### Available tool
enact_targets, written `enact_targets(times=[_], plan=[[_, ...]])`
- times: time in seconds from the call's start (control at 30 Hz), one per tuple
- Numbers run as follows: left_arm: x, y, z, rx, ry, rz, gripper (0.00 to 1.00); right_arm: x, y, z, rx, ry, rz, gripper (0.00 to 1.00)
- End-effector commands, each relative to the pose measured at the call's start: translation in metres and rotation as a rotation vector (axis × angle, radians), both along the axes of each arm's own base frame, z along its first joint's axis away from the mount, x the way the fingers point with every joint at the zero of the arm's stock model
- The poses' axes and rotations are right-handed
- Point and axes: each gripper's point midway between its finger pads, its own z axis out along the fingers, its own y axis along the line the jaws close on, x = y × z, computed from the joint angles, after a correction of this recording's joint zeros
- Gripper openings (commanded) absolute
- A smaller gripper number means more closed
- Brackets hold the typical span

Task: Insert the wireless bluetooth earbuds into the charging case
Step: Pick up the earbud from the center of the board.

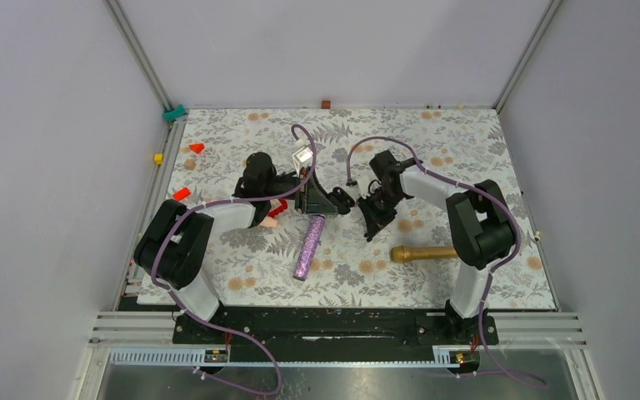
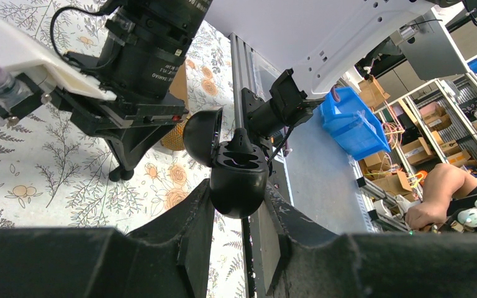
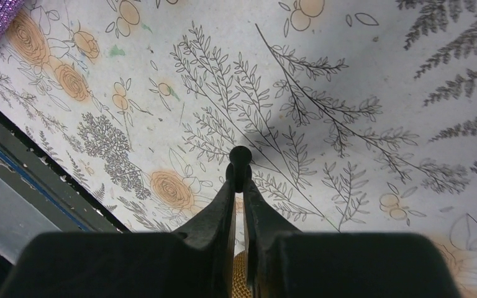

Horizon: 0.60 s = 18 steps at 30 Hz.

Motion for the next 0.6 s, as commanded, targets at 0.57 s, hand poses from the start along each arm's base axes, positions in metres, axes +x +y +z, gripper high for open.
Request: enact_targets(times=[0.57], plan=[[-0.029, -0.012, 0.01, -0.031, -0.105, -0.118, 0.15, 0.021, -0.027, 0.218, 0.212, -0.669, -0.029, 0.02]])
